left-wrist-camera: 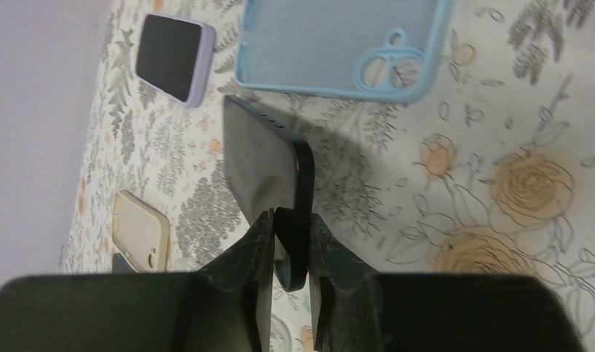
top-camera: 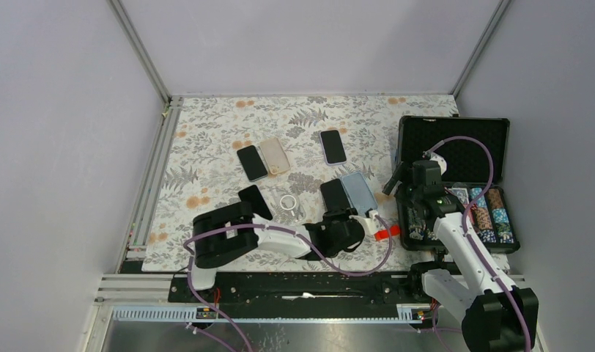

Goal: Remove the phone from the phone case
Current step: Place the phone at the center of the board.

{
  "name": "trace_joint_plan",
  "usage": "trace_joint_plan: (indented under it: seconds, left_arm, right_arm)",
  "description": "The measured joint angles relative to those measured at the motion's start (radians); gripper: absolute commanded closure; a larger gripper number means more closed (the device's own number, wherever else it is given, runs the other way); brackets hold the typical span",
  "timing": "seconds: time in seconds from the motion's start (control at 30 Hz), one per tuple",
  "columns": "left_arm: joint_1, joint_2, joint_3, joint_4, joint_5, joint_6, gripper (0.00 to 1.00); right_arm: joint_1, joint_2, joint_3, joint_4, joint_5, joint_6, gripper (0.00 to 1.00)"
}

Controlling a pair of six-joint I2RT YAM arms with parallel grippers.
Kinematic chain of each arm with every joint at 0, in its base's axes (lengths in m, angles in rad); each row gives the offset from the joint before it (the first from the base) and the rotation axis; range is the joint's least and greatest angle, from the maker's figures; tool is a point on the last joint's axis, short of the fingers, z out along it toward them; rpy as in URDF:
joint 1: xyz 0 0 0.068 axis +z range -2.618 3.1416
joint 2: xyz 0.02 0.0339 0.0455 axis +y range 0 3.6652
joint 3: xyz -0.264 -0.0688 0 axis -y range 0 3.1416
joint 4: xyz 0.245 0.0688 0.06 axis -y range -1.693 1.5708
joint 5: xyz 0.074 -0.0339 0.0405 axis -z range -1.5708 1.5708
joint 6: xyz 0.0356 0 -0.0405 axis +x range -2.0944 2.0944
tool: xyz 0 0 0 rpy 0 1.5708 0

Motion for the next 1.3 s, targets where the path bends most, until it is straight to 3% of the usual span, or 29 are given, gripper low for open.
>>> trace_joint_plan:
  seconds: [0.2, 0.37, 0.7, 0.8, 1.03, 1.1, 1.3]
  left_arm:
    - [-0.027, 0.058, -0.002, -0.088, 0.030, -0.069, 0.62]
    - [-0.029, 0.046, -0.007, -0.056, 0.046, -0.109, 0.42]
    - [-0.023, -0.022, -0.054, -0.026, 0.119, -0.149, 0.20]
    - [-0.018, -0.105, -0.123, -0.022, 0.143, -0.167, 0.02]
    - [0.041, -0.458, -0.264, 0.056, 0.168, -0.278, 0.01]
    - [0.085, -0.562, -0.296, 0.102, 0.191, -0.344, 0.01]
    - [0.230, -0.785, -0.437, 0.200, 0.269, -0.531, 0.01]
  right_arm:
    - [-0.009, 0.019, 0.003, -0.008, -0.002, -0.007, 0.12]
    - [-0.010, 0.030, 0.003, 0.000, -0.027, -0.021, 0.12]
    - [-0.010, 0.079, 0.003, 0.008, -0.078, -0.029, 0.11]
    - [-0.010, 0.087, 0.007, 0.016, -0.119, -0.041, 0.11]
    - [-0.009, 0.125, 0.019, 0.177, -0.321, -0.057, 0.07]
    - [0.001, 0.188, 0.059, 0.212, -0.360, -0.059, 0.01]
    - [0.100, 0.452, 0.304, 0.235, -0.356, -0.123, 0.00]
